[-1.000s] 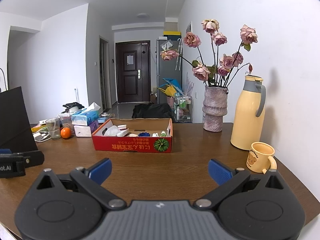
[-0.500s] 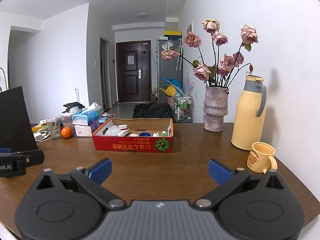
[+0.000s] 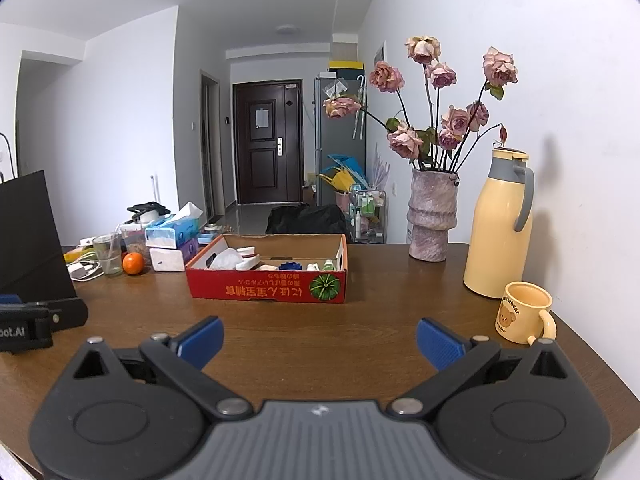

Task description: Organize rigid objects

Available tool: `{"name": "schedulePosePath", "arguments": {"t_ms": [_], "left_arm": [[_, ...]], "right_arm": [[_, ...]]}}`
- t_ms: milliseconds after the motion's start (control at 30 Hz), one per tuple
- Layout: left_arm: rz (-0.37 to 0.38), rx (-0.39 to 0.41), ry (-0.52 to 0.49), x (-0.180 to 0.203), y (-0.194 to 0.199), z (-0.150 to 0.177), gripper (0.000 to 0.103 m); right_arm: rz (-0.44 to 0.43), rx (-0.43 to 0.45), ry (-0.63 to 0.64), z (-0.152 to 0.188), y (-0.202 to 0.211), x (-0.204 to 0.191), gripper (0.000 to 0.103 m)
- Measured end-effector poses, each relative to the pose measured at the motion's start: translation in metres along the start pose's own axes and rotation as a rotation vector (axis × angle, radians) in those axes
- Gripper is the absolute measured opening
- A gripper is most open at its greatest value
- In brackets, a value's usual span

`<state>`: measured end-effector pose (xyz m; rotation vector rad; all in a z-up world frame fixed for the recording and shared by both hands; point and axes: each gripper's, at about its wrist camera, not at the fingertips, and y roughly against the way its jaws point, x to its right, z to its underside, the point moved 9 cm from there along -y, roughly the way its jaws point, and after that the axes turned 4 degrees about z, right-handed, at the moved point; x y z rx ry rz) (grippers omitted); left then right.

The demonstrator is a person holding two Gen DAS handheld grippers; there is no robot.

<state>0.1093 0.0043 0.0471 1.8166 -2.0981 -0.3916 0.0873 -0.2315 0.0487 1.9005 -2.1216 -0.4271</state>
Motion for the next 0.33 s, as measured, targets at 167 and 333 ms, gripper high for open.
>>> {"name": "schedulePosePath", "arguments": {"t_ms": [167, 333], "left_arm": [[0.007, 0.001, -0.009, -0.0005, -0.0002, 0.0014, 0.103], [0.014, 0.000, -0.009, 0.0009, 0.0003, 0.0023, 0.103]], "right_arm": [[0.000, 0.000, 0.000, -0.0001, -0.0001, -0.0001, 0.103], [0.000, 0.000, -0.001, -0.0001, -0.0001, -0.0002, 0.103]]}}
